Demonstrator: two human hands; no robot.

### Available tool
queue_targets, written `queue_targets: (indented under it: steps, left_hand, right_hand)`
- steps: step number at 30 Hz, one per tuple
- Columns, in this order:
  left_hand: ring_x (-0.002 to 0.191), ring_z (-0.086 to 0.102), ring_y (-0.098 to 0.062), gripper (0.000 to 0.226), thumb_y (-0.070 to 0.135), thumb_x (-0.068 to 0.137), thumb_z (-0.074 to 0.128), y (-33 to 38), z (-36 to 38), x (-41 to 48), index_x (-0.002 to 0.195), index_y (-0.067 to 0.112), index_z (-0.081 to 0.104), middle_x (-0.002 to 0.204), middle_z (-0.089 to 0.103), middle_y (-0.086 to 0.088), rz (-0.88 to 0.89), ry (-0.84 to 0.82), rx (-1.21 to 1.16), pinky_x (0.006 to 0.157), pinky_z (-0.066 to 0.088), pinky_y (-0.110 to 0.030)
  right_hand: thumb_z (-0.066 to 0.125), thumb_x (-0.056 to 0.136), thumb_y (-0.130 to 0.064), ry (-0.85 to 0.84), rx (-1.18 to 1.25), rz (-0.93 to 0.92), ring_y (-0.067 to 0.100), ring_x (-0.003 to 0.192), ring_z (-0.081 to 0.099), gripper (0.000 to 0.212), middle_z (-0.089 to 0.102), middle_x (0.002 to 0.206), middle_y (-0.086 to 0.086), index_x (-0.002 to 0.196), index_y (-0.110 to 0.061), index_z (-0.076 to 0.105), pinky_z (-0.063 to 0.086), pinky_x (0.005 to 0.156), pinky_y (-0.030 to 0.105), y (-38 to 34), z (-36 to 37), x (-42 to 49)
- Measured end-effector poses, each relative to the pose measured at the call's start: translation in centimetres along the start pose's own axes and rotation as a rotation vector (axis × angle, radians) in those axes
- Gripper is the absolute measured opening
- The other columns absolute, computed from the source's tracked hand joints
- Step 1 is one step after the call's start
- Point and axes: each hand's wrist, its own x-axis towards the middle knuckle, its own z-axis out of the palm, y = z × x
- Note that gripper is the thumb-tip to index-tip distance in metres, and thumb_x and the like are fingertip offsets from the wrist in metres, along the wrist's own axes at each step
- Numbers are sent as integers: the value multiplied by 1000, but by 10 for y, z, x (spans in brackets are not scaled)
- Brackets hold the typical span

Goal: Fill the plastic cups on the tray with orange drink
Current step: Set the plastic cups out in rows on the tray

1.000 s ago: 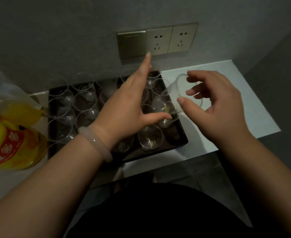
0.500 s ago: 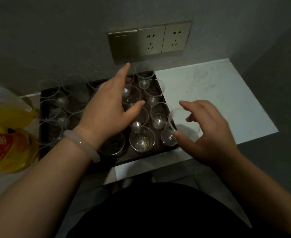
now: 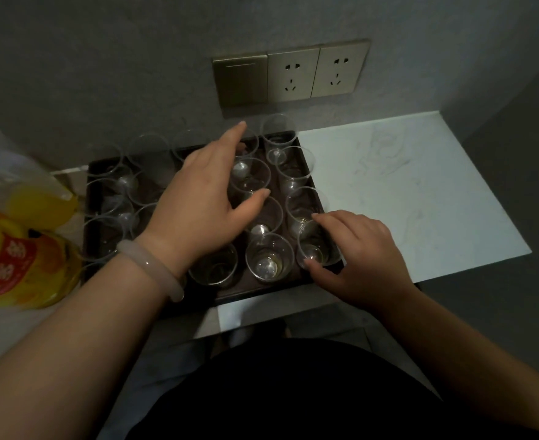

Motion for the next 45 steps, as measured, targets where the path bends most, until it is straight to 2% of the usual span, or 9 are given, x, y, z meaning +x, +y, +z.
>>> queue_targets:
  steps: [8,17,20,29,38,45]
  left_hand:
    - [130,41,-22,84,47,83,60,2,0,-2,150,18,19,140,47,-1,-9,-4,-1,104,35,-34]
    - [130,42,-21,84,47,82,60,5,1,-4,150,19,19,140,47,-1,-6,-3,0,104,34,-32]
    - [129,42,-21,84,47,82,60,6,1,-5,150,18,20,139,48,-1,-5,6,-1,104,34,-33]
    - [129,42,-21,84,47,82,60,5,-1,-9,150,19,19,137,48,-2,-24,8,-6,104,35,-34]
    - [129,42,-22,83,46,84,62,1,-3,-9,150,19,20,137,48,-2,-32,26,-7,104,36,-36]
    - [129,42,-22,83,48,83,60,0,-3,-8,150,20,19,137,49,-2,-29,19,-15,104,36,-36]
  right_hand:
    - [66,81,-46,-55,61,21,24,111,57,58,60,125,10,123,-7,62,50,88,43,5,10,-5]
    - [69,79,-38,-9,86,4,21,101,58,63,59,117,7,132,-8,53,50,83,38,1,6,-7]
    - [66,80,-42,-34,66,19,19,103,56,67,59,119,4,136,-11,48,46,86,36,1,5,-7]
    - [64,79,-45,-88,91,58,17,103,57,61,61,118,-2,132,-17,49,46,89,38,-1,5,-4]
    - [63,80,-44,-66,140,61,15,98,58,54,60,113,-1,124,-13,55,51,82,38,-1,5,0]
    - [61,79,-53,-74,109,79,16,102,56,61,58,117,-1,125,-14,55,50,85,40,-1,6,-2]
